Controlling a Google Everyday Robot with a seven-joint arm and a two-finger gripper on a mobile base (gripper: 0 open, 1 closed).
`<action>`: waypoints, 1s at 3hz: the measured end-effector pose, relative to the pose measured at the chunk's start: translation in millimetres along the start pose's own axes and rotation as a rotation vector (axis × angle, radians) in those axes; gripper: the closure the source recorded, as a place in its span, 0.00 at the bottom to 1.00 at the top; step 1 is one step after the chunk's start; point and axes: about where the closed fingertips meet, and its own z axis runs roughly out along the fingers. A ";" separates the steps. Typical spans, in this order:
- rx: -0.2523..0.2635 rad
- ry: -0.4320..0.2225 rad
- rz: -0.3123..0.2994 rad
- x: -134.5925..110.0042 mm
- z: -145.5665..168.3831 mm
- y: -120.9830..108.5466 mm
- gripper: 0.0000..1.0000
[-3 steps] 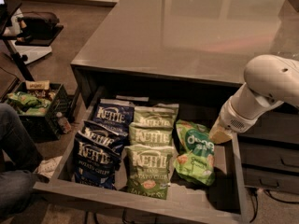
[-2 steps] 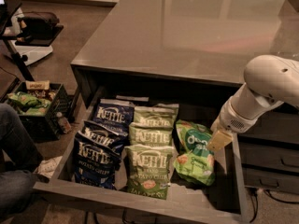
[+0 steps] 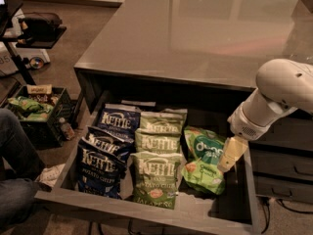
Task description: Pick green rice chip bag from top drawer and place on counter
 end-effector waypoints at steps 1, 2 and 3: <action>-0.012 0.011 -0.002 3.4 16.8 6.5 0.00; -0.032 0.021 0.004 7.4 35.4 8.4 0.00; -0.053 0.033 0.014 10.8 51.0 5.9 0.00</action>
Offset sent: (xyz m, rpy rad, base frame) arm -0.0091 0.0085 -0.0576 -0.0058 0.0622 0.0037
